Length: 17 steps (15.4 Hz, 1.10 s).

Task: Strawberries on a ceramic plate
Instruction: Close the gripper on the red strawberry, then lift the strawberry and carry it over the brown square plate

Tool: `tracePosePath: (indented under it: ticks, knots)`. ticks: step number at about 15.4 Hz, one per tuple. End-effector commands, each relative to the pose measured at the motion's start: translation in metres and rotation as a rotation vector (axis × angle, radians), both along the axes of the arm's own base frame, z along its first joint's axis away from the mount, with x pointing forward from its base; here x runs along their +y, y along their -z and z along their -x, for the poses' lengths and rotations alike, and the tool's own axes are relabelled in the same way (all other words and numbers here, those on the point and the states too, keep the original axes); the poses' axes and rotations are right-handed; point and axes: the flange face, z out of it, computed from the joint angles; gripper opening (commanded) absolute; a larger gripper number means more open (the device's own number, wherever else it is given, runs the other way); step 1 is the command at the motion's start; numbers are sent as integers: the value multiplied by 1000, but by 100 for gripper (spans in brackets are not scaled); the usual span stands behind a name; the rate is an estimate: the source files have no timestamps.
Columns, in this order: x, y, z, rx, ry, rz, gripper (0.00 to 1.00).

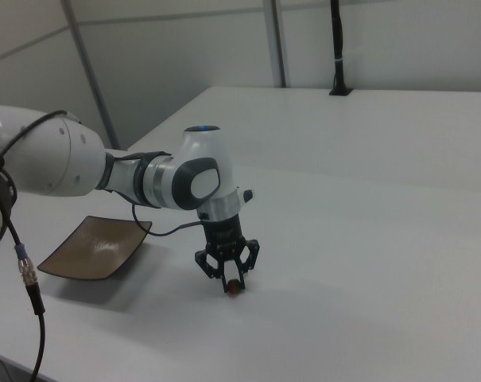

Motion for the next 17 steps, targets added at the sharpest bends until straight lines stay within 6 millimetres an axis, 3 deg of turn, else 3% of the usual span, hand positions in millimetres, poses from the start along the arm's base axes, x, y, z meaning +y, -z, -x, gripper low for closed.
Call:
tracePosePath:
  ticks: [1, 4, 12, 14, 17]
  knots:
    - [2, -20, 5, -19, -16, 11, 16]
    - [0, -54, 13, -6, -4, 12, 17]
    - [3, -169, 34, 74, 61, 11, 17]
    - [11, -197, 43, 77, 61, -10, 17]
    - [38, -227, 60, 82, 55, -65, 18]
